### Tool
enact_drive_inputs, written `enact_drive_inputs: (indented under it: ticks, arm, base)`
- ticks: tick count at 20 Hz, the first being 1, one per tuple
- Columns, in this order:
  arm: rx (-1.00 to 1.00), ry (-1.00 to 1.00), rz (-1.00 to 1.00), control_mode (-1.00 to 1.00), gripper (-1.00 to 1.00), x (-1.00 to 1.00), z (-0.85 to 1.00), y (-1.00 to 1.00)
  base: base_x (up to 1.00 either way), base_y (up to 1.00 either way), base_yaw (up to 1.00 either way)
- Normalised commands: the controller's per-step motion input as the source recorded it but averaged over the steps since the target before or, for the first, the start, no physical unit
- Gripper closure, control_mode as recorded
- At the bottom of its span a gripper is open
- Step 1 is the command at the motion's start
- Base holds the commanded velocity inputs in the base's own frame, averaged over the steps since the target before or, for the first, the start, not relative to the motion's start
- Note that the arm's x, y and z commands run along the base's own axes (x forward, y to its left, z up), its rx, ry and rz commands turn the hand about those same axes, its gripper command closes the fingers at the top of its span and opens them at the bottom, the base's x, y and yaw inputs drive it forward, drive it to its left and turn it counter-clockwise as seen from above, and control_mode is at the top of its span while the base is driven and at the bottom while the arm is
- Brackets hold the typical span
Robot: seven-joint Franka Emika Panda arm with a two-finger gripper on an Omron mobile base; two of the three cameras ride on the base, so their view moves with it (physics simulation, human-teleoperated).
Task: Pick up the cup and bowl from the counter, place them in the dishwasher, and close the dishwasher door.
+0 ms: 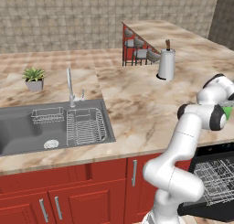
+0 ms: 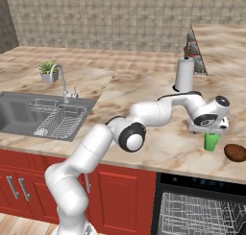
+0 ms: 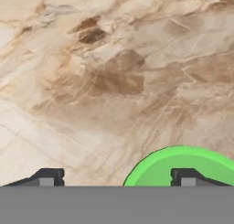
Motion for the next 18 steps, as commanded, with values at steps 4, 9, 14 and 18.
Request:
enact_drive_inputs:
  ticks: [4,9,14,18]
  arm:
    - [0.00,-0.02,0.02,-1.00,1.00,-0.05,-0.02,-0.02]
    - [0.03,-0.02,0.02,-1.00,1.00,-0.08,0.00,-0.14]
    - [0.08,-0.06,0.00,-1.00,1.00,-0.27,0.02,-0.04]
    - [0.01,-0.20,0.00,-1.00,1.00,-0.64,0.40,0.01]
  base:
    - [0.00,0.00,0.00]
    - [0.00,0.00,0.00]
    - [0.00,0.00,0.00]
    - [0.00,0.00,0.00]
